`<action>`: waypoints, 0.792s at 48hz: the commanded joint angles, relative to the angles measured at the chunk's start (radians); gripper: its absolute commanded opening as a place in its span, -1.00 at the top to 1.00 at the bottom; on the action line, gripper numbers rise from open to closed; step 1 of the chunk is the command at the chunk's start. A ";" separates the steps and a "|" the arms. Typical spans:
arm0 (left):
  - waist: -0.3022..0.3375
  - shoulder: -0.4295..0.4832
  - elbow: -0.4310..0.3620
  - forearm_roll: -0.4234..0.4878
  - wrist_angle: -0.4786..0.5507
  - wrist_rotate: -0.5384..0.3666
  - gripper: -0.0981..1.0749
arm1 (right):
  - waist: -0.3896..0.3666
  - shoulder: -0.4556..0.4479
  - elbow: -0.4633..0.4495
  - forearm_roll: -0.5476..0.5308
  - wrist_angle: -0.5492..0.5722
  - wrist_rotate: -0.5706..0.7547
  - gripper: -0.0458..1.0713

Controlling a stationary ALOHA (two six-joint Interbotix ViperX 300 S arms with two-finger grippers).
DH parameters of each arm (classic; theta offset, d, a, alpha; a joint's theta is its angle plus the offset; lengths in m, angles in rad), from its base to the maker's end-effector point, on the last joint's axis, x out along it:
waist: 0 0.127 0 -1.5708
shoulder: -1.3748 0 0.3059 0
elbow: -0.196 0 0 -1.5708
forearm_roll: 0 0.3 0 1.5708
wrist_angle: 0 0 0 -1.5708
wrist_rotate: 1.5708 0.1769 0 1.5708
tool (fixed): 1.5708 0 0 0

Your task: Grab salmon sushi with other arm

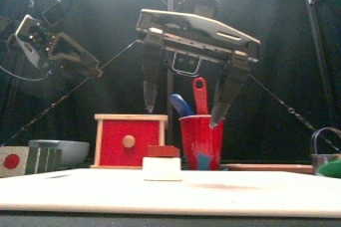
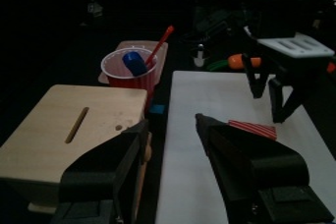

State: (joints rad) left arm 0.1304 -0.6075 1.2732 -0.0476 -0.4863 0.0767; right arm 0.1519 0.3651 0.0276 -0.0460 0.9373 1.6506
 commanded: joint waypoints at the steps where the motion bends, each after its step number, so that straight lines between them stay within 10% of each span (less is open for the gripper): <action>1: -0.002 0.003 -0.014 -0.002 -0.005 0.003 -0.56 | -0.006 0.012 -0.063 -0.014 0.006 0.003 -0.93; 38: -0.003 0.003 0.009 -0.020 -0.005 -0.005 -0.56 | -0.021 0.141 -0.158 -0.044 0.103 0.052 -0.77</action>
State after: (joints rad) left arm 0.1273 -0.6059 1.2916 -0.0583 -0.4863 0.0721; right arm 0.1365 0.5338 -0.1074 -0.0905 1.0400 1.6997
